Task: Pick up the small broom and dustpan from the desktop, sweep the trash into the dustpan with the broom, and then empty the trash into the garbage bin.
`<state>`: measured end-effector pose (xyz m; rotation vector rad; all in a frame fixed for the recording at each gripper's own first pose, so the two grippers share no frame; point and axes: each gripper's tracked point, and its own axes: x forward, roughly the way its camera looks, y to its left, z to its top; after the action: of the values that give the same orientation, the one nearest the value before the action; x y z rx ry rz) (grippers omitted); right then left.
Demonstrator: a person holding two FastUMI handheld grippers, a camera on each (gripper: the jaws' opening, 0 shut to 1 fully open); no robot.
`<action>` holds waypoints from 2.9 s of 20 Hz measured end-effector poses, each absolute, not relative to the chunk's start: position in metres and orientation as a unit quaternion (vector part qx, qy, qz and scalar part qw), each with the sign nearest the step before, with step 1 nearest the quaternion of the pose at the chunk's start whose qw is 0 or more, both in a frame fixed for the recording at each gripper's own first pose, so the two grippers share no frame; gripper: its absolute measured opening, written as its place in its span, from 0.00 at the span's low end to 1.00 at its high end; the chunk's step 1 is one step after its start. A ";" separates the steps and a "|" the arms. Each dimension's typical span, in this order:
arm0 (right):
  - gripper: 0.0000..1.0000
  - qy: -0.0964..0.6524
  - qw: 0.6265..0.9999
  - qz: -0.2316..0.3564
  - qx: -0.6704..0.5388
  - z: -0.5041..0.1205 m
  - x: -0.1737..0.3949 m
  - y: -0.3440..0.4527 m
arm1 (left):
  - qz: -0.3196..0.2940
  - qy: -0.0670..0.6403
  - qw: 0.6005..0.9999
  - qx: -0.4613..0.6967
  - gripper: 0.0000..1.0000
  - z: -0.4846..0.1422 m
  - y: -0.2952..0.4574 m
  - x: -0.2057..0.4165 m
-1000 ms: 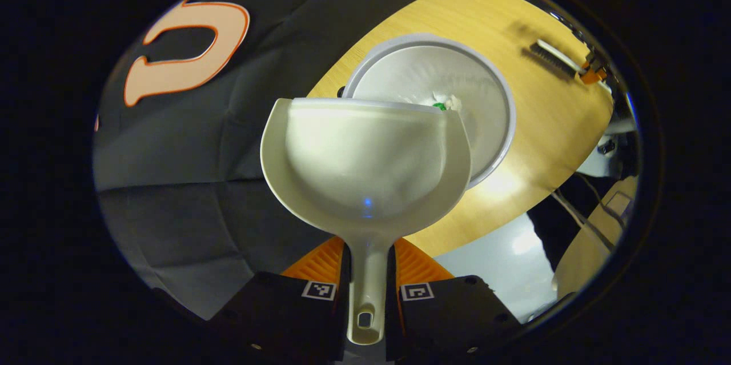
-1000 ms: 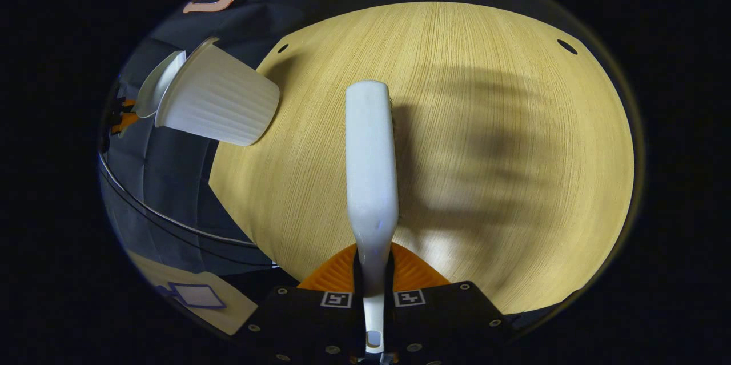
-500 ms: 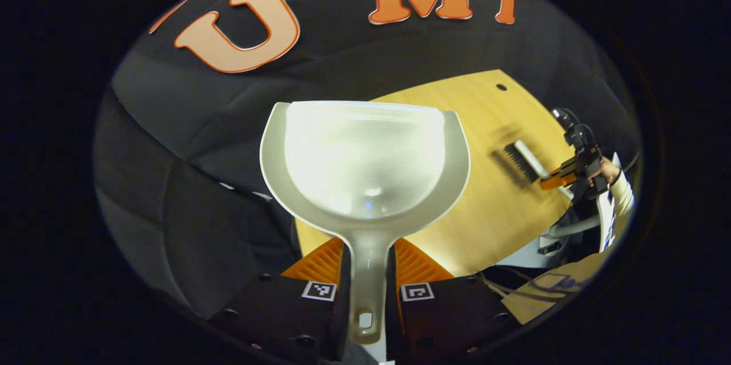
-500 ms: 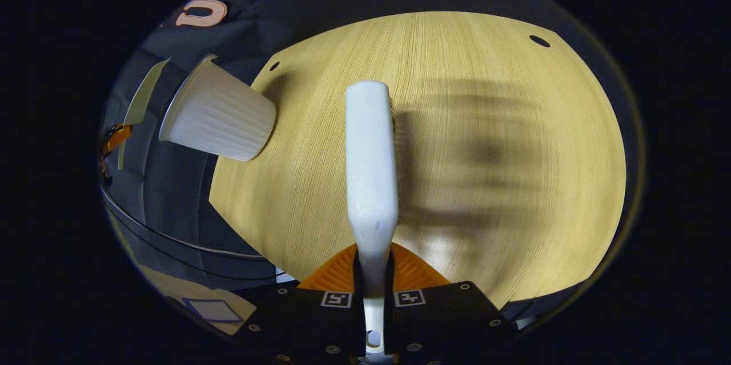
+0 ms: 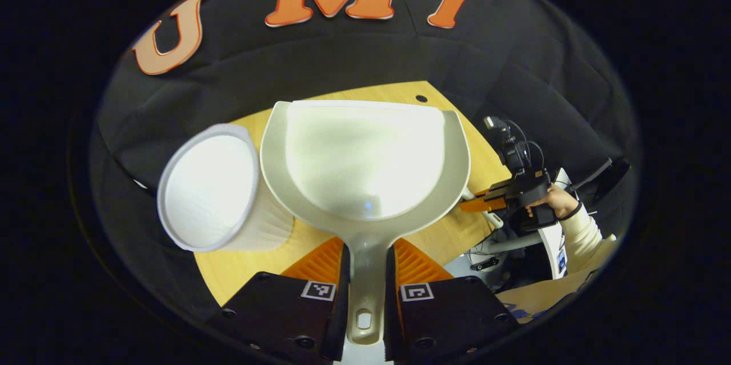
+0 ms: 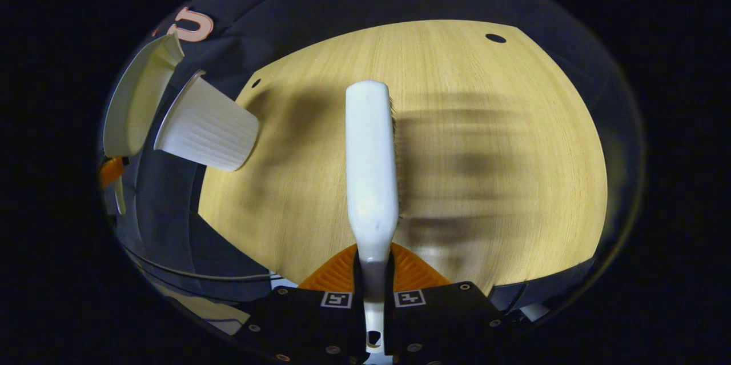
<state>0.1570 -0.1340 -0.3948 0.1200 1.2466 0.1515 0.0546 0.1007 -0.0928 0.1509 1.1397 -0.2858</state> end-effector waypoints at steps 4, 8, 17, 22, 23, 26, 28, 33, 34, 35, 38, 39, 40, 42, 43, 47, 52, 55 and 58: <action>0.12 0.589 0.805 0.054 0.052 -0.404 0.154 -0.129 | -0.087 0.580 0.810 0.021 0.27 -0.176 0.070 0.043; 0.12 0.602 0.797 0.040 0.030 -0.420 0.160 -0.129 | -0.008 0.603 0.798 0.023 0.27 -0.234 0.086 0.040; 0.12 0.633 0.774 0.021 0.007 -0.444 0.163 -0.127 | 0.031 0.631 0.775 0.015 0.27 -0.263 0.087 0.032; 0.12 0.644 0.765 0.004 -0.007 -0.458 0.168 -0.136 | 0.036 0.646 0.762 0.006 0.27 -0.265 0.086 0.028; 0.12 0.645 0.764 0.006 -0.007 -0.457 0.168 -0.135 | 0.036 0.647 0.761 0.002 0.27 -0.265 0.085 0.028; 0.14 0.645 0.764 0.006 -0.010 -0.458 0.167 -0.133 | 0.031 0.649 0.760 0.008 0.27 -0.269 0.088 0.029; 0.18 0.645 0.764 0.010 -0.007 -0.458 0.167 -0.131 | 0.031 0.651 0.758 0.004 0.29 -0.270 0.090 0.029; 0.28 0.635 0.772 0.013 0.002 -0.458 0.172 -0.132 | 0.029 0.655 0.755 -0.008 0.35 -0.270 0.094 0.027; 0.33 0.635 0.772 0.014 0.002 -0.457 0.171 -0.131 | 0.030 0.652 0.758 -0.006 0.39 -0.269 0.097 0.029; 0.30 0.634 0.773 0.015 0.003 -0.457 0.172 -0.131 | 0.026 0.650 0.759 -0.006 0.39 -0.267 0.097 0.031; 0.64 0.624 0.781 0.016 0.007 -0.456 0.175 -0.129 | 0.025 0.645 0.764 0.000 0.61 -0.262 0.104 0.037; 0.71 0.620 0.784 0.015 0.011 -0.456 0.176 -0.129 | 0.027 0.641 0.767 -0.002 0.67 -0.260 0.107 0.039; 0.78 0.614 0.789 0.013 0.016 -0.454 0.180 -0.129 | 0.026 0.637 0.770 -0.006 0.79 -0.259 0.102 0.035; 0.88 0.596 0.802 0.010 0.031 -0.448 0.187 -0.129 | 0.026 0.625 0.780 -0.009 0.82 -0.257 0.104 0.038; 0.90 0.585 0.810 0.010 0.037 -0.444 0.191 -0.128 | 0.024 0.616 0.788 -0.010 0.82 -0.254 0.102 0.039; 0.97 0.534 0.843 0.009 0.057 -0.416 0.201 -0.129 | 0.019 0.579 0.815 0.000 1.00 -0.227 0.100 0.038; 0.97 0.424 0.903 0.005 0.074 -0.330 0.208 -0.123 | 0.018 0.475 0.880 -0.005 1.00 -0.148 0.098 0.041; 0.97 0.328 0.940 0.000 0.094 -0.257 0.210 -0.108 | 0.019 0.373 0.928 0.006 0.99 -0.086 0.094 0.030; 0.96 0.227 0.972 -0.008 0.061 -0.192 0.210 -0.101 | 0.028 0.262 0.965 0.008 0.99 -0.038 0.089 0.012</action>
<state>0.2096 -0.1006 -0.1923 0.1236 0.4579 -0.0168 0.0116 0.0890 -0.0379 0.0152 0.5311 0.0568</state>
